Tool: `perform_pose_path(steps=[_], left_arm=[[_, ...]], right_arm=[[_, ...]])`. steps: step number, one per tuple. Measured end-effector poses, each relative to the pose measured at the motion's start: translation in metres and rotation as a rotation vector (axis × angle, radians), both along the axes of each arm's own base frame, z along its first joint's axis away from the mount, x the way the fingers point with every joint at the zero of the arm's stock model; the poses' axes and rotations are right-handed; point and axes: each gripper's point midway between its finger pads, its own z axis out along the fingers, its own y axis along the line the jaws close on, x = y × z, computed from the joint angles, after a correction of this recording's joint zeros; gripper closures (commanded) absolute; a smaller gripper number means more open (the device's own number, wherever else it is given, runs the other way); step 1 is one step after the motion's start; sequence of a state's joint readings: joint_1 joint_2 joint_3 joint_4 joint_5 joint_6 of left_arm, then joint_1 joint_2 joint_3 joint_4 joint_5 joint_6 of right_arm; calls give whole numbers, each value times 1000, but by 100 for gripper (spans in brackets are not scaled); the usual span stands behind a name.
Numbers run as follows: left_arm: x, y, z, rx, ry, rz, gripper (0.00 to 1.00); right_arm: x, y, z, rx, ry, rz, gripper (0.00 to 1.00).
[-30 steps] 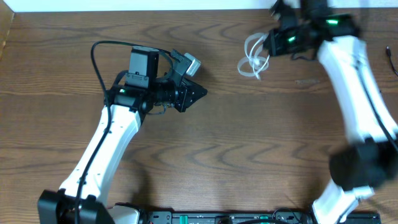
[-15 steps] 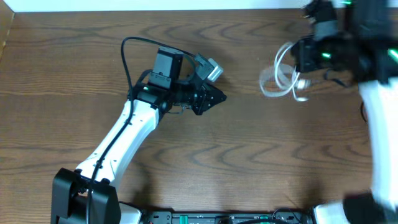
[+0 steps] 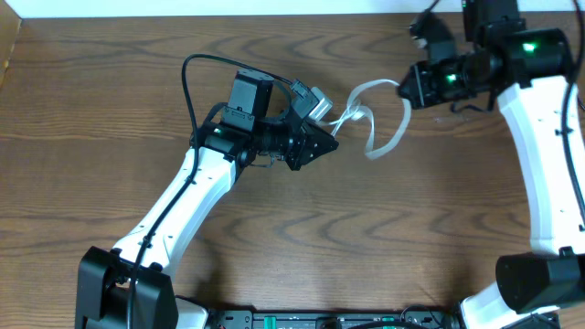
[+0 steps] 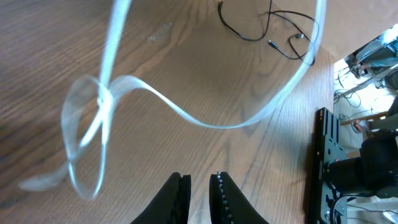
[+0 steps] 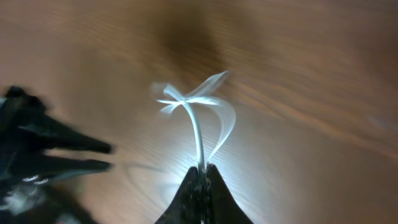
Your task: Untangle cables
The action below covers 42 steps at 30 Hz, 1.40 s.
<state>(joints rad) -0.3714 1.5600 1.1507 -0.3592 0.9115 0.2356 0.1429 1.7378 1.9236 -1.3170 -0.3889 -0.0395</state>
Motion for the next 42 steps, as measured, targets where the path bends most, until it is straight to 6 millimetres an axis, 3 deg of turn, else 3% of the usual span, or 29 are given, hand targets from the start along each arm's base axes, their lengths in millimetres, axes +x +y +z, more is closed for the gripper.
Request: perform_pose_path(steps=[8, 14, 17, 23, 26, 31, 33, 37, 42], left_arm=[[1, -1, 1, -4, -7, -1, 83], [0, 0, 0, -3, 1, -3, 83], [-1, -1, 0, -1, 3, -4, 83], [-8, -8, -1, 0, 5, -29, 83], [-12, -10, -4, 3, 14, -37, 84], [-13, -9, -5, 6, 19, -36, 83], [-13, -9, -6, 7, 19, -37, 83], [-11, -8, -7, 15, 16, -29, 83], [-11, -7, -9, 26, 21, -22, 83]], right_arm=[[11, -42, -9, -198, -2, -232, 99], [26, -54, 1, -226, -64, -322, 99], [32, -52, 22, -201, -123, -333, 99], [40, -35, 107, -98, -364, -234, 99], [36, -41, 130, -120, -433, -239, 99], [27, -108, 120, -328, -381, -480, 99], [29, -112, 119, -334, -383, -429, 99], [29, -126, 118, -321, -368, -504, 99], [38, -122, 126, -229, -400, -466, 99]])
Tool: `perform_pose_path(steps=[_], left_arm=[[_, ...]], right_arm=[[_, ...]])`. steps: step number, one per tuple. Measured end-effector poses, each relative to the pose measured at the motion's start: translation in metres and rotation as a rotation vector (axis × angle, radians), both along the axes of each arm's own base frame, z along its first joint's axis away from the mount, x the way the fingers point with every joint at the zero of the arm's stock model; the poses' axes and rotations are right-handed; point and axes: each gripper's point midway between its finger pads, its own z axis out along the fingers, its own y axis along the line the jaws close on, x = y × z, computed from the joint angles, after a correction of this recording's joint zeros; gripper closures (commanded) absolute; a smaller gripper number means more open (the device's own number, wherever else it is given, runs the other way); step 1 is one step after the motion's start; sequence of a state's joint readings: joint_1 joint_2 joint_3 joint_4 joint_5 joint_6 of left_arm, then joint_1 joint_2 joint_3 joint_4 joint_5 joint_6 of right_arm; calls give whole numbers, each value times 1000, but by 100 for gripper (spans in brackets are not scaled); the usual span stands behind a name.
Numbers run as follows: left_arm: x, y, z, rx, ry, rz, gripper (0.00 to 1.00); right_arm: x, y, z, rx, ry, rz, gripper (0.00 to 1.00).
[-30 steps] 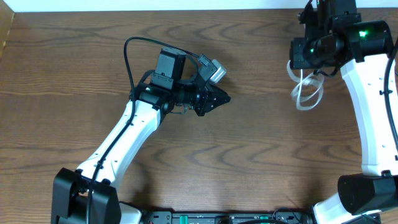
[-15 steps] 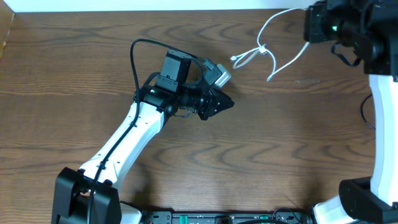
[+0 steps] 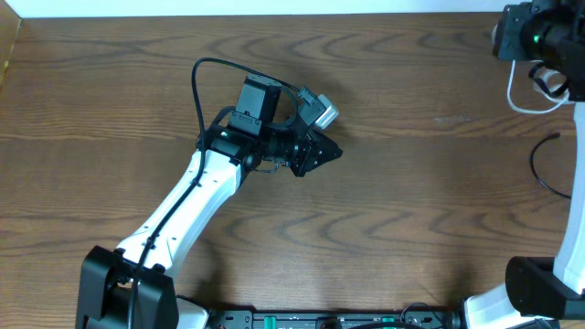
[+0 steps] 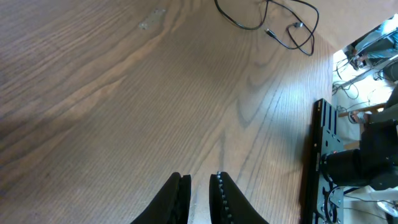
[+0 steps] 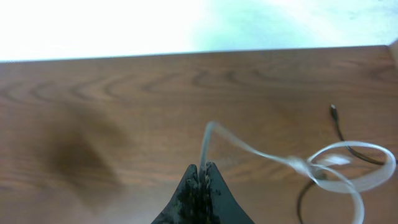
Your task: Untangle cables
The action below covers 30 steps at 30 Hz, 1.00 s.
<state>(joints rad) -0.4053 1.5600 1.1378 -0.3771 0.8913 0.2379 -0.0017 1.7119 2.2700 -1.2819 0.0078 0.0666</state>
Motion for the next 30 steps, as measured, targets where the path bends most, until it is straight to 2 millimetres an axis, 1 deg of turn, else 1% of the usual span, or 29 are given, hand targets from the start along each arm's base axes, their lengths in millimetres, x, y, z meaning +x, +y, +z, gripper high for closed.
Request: perform_pose_path(steps=[3, 6, 8, 10, 12, 13, 17, 19, 21, 25, 28, 30], left_arm=[[1, 1, -1, 5, -1, 5, 83], [0, 1, -2, 8, 4, 5, 83], [0, 1, -2, 8, 5, 5, 83], [0, 1, -2, 8, 5, 5, 83], [0, 1, -2, 8, 5, 5, 83], [0, 1, -2, 8, 5, 5, 83], [-2, 2, -3, 13, 16, 5, 83], [-4, 3, -5, 20, 32, 5, 83], [-6, 3, -6, 24, 40, 4, 83], [-6, 4, -7, 27, 44, 4, 83], [-7, 4, -7, 27, 45, 3, 83], [-7, 4, -7, 28, 47, 3, 83]], right_arm=[[6, -4, 6, 26, -36, -11, 99], [15, -17, 6, 36, -51, -38, 99], [22, -27, -4, 39, -28, -56, 99], [30, -39, -19, 43, 6, -79, 99], [40, -53, -36, 44, 41, -104, 99], [49, -62, -46, 46, 53, -117, 99], [71, -88, -60, 42, 36, -157, 99], [82, -105, -57, 33, -11, -182, 99], [87, -123, -51, 15, -50, -219, 99], [85, -166, -39, -20, -113, -310, 99], [81, -203, -41, -34, -127, -383, 99], [80, -227, -51, -38, -116, -428, 99]])
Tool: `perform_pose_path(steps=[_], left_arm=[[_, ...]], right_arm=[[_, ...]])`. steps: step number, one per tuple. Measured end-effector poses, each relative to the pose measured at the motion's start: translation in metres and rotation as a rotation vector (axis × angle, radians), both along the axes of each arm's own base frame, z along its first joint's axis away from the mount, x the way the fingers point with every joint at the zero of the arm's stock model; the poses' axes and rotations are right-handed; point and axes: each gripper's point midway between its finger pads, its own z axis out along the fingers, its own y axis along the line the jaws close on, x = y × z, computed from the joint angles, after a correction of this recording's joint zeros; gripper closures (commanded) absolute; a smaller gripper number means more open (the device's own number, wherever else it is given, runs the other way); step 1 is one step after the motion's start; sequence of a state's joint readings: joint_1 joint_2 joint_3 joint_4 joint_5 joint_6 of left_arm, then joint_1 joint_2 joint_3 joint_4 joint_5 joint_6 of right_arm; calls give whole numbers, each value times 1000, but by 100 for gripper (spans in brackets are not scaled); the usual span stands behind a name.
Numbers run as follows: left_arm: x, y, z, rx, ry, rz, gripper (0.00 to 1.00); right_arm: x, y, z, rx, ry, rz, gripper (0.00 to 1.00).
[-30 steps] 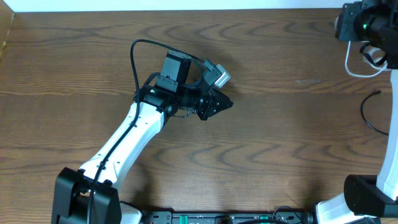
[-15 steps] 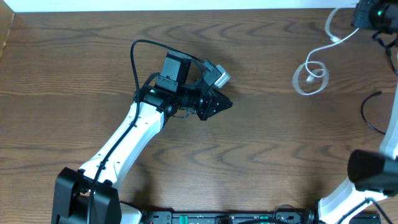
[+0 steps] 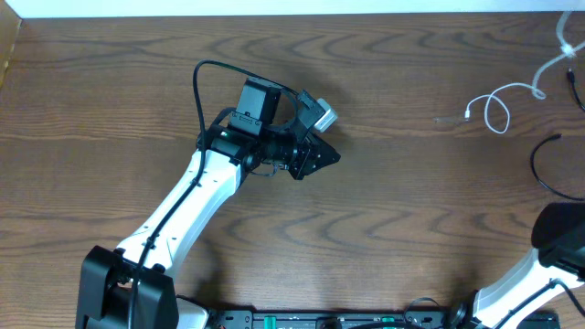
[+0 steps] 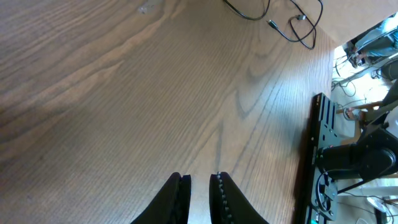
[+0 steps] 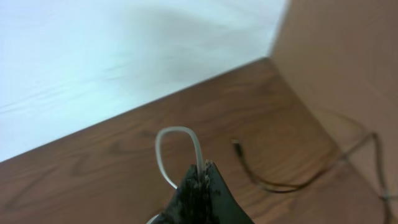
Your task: Untangle cables
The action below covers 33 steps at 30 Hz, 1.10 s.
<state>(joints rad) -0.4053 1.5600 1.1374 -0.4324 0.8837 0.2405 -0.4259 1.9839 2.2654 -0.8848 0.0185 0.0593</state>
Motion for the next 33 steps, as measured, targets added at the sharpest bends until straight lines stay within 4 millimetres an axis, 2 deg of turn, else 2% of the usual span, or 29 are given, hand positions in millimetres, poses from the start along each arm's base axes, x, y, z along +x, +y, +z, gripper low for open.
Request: perform_pose_path(steps=[4, 7, 10, 13, 17, 20, 25, 27, 28, 29, 30, 33], left_arm=[[-3, -1, -1, 4, 10, -4, 83], [-8, -7, -2, 7, 11, -24, 84], [-19, -19, -1, 5, 4, -65, 84], [-31, -33, 1, -2, -2, -108, 84], [-47, -54, 3, -7, 1, -144, 84], [-52, -67, 4, -2, -7, -139, 84], [-51, -77, 7, -5, -36, -122, 84], [-49, -78, 7, -3, -38, -110, 84], [-48, -77, 7, 1, -38, -104, 84], [-48, -77, 7, 3, -37, -99, 84], [-47, -77, 6, 5, -37, -97, 84], [-47, -77, 6, 5, -38, -96, 83]], right_arm=[[0, -41, -31, 23, 33, -68, 99], [5, -65, -50, 42, 28, -105, 99], [14, -90, -66, 65, -9, -145, 99], [20, -107, -80, 74, -28, -172, 99], [19, -128, -98, 40, 3, -244, 99], [11, -147, -97, -39, 33, -314, 99], [-11, -180, -64, -82, -8, -355, 99], [-24, -192, -60, -71, -10, -365, 99], [-32, -196, -63, -59, 6, -373, 59], [-37, -197, -69, -42, 27, -375, 32], [-39, -195, -78, -15, 49, -373, 27], [-33, -176, -104, 66, 106, -333, 25]])
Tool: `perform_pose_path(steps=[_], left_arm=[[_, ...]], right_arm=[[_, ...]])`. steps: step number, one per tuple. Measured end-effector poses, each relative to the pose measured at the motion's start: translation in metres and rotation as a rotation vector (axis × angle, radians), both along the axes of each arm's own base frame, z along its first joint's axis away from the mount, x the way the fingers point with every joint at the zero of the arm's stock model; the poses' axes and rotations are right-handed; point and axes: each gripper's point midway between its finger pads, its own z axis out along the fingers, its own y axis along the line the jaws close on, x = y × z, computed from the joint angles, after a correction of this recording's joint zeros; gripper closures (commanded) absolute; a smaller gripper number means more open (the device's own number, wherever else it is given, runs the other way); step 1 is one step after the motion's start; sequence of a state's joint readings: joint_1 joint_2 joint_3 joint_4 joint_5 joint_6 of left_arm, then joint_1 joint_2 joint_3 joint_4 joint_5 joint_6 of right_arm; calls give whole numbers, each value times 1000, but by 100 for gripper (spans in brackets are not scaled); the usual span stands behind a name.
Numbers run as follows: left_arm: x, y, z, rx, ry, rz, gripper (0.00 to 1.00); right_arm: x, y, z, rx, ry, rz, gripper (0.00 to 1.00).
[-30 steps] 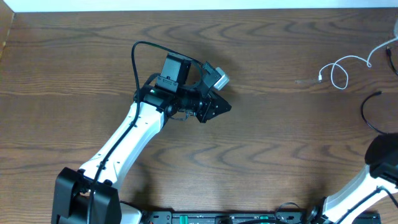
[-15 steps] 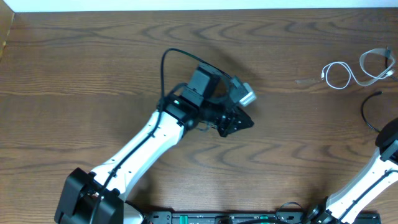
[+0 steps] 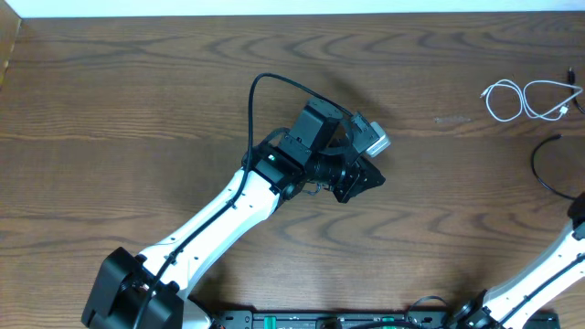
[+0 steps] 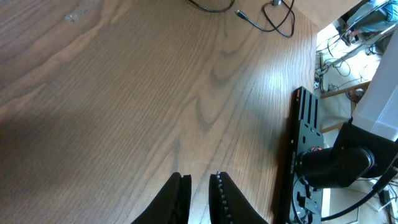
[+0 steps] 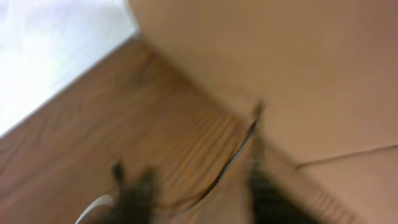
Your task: Untangle cables
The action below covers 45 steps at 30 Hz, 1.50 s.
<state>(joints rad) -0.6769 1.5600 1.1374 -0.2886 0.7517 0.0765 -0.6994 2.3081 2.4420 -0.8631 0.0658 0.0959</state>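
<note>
The white cable (image 3: 526, 96) lies in loose loops on the table at the far right; in the blurred right wrist view one end of the white cable (image 5: 93, 208) shows at lower left. A black cable (image 3: 547, 174) curves along the right edge, and the black cable (image 5: 239, 158) also runs between my right fingers' view. My right gripper (image 5: 199, 199) is open, fingers wide apart, nothing between them. My left gripper (image 3: 370, 178) hovers over the table's middle. In its own view the left gripper (image 4: 198, 193) is narrowly open and holds nothing.
A tan wall or box side (image 5: 280, 62) rises beside the table's right edge. Past the table's front edge stand a black rail and equipment (image 4: 305, 155). Part of my right arm (image 3: 562, 265) shows at the lower right.
My right gripper was shut on the white cable; now it is open and the cable lies in loops on the table. My left arm has moved right, toward the table's middle.
My right gripper held the knotted white cable up near my left gripper at the table's middle. Then it held the cable at the far right corner, then higher with the cable's end trailing on the table. Now the cable lies free there.
</note>
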Motion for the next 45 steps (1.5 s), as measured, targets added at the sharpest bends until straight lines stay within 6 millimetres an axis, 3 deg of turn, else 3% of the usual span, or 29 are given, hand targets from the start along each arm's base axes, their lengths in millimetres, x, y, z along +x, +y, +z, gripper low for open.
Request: perform_pose_path(steps=[4, 7, 10, 15, 18, 21, 22, 23, 24, 25, 27, 28, 30, 32, 34, 41, 45], left_arm=[[0, 0, 0, 2, 0, 3, 83], [0, 0, 0, 1, -1, 3, 83], [0, 0, 0, 2, 0, 3, 83], [0, 0, 0, 2, -3, 2, 83], [0, 0, 0, 1, -3, 1, 83], [0, 0, 0, 2, -3, 1, 83], [0, 0, 0, 2, -3, 1, 83], [0, 0, 0, 2, -3, 1, 83], [0, 0, 0, 2, -3, 1, 84], [0, 0, -1, 3, -3, 0, 84], [0, 1, -1, 7, -1, -2, 83], [-1, 1, -2, 9, -1, -3, 83], [-2, 2, -3, 13, 0, -7, 84], [-2, 2, -3, 14, -8, -12, 83], [-2, 2, -3, 14, -12, -14, 83], [-2, 2, -3, 14, -17, -18, 83], [-2, 2, -3, 14, -18, -19, 83]], right_arm=[[16, 43, -46, 167, 64, 90, 21], [21, 84, -85, 325, 140, 138, 17], [23, 122, -112, 444, 209, 151, 14], [28, 160, -127, 518, 259, 125, 12], [28, 173, -137, 530, 289, 92, 16], [19, 181, -156, 545, 344, 34, 28], [14, 183, -163, 552, 366, 16, 38], [9, 184, -169, 560, 385, 2, 59], [5, 185, -175, 567, 404, -13, 91], [1, 186, -180, 572, 418, -27, 99], [-5, 186, -186, 577, 438, -46, 99], [-6, 185, -188, 577, 441, -58, 97], [-7, 184, -189, 573, 442, -64, 82], [-5, 183, -189, 569, 433, -70, 47], [-4, 182, -188, 563, 431, -63, 26], [3, 182, -187, 548, 419, -10, 23], [-9, 192, -189, 592, 463, -14, 19]])
